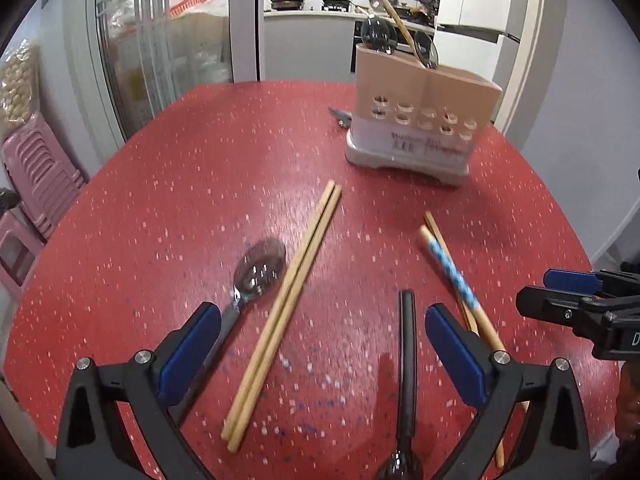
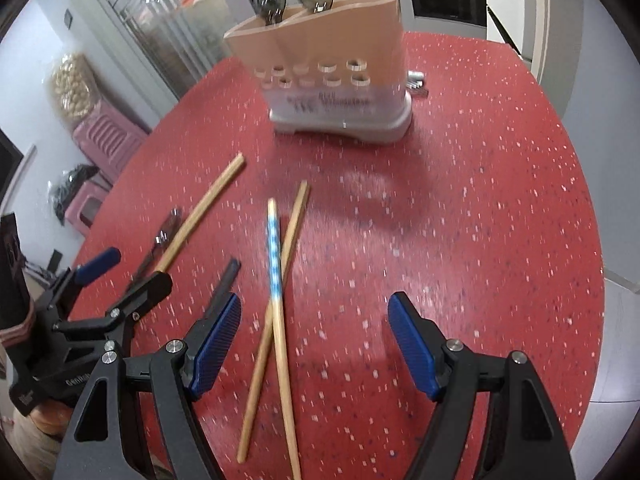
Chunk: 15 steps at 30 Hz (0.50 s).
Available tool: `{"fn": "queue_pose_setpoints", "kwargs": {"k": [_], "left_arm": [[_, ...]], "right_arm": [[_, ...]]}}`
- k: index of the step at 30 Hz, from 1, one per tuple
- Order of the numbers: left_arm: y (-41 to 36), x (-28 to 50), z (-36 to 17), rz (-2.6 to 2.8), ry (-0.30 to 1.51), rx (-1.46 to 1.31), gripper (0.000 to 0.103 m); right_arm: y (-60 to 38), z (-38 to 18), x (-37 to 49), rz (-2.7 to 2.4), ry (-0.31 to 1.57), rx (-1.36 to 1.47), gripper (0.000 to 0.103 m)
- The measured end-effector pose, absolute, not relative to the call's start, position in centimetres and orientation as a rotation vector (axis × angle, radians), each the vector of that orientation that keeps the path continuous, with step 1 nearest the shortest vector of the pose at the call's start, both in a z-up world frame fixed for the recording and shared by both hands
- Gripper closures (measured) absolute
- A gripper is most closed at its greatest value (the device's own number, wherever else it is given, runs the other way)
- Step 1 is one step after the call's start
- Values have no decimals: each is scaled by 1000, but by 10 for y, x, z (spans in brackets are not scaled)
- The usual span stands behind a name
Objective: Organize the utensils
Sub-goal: 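Move both tools back over the remaining chopsticks and spoon on the table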
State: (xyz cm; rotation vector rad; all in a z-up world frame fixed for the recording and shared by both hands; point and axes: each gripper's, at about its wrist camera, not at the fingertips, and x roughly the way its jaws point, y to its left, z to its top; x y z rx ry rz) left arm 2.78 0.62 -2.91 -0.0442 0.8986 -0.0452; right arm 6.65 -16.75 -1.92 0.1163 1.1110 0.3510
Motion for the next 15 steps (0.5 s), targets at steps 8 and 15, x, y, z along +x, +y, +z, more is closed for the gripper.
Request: {"fn": "queue_pose_setpoints", "kwargs": {"k": [8, 15], "left_arm": [[-12, 22, -37, -93, 933, 21, 0], [-21, 22, -50, -96, 984, 64, 0]], "right_arm": [[-159, -31, 46, 366, 1166, -6, 31], [-149, -41, 40, 357, 1202, -86, 47]]}}
